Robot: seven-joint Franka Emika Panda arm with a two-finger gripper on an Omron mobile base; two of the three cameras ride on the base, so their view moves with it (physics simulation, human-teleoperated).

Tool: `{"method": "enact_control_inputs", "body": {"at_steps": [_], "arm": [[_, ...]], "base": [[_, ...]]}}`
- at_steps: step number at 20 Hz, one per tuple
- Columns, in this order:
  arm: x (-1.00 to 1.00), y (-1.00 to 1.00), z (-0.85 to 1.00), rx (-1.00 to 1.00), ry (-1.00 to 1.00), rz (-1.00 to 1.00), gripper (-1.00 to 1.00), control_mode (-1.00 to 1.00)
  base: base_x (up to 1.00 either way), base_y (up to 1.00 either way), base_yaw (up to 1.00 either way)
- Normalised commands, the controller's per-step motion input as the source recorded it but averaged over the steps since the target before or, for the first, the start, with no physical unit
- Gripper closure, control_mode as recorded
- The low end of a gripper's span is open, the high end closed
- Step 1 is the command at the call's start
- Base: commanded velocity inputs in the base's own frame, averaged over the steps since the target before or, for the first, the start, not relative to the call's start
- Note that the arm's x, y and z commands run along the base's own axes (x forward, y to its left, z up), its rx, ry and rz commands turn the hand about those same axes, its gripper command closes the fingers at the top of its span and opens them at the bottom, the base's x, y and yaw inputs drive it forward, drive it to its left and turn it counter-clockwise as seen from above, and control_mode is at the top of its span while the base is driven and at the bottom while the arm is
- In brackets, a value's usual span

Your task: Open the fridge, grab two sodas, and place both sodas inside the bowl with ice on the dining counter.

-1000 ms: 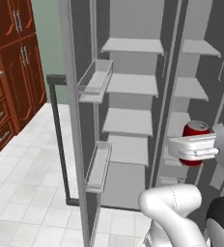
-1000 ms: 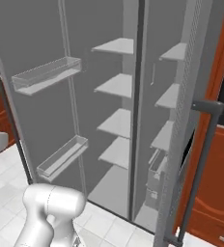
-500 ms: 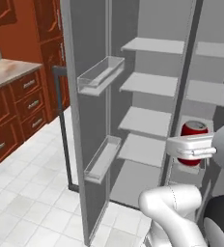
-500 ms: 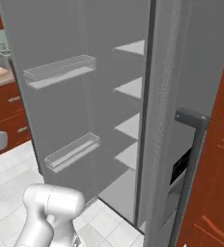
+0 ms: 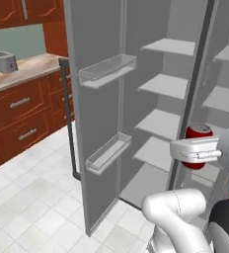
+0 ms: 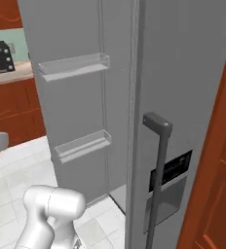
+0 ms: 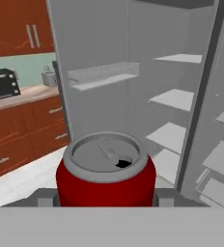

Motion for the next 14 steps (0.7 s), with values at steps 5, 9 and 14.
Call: {"method": "enact_control_inputs", "body": {"at_steps": [5, 9, 14], "arm": [[0.00, 0.00, 0.00, 0.00, 0.00, 0.00, 1.00, 1.00], [0.00, 0.00, 0.00, 0.00, 0.00, 0.00, 1.00, 1.00], [0.00, 0.00, 0.00, 0.00, 0.00, 0.00, 1.00, 1.00]], "base": [[-0.43, -0.48, 0.50], [-0.38, -0.47, 0.52], [-0.68, -0.21, 0.53]]}}
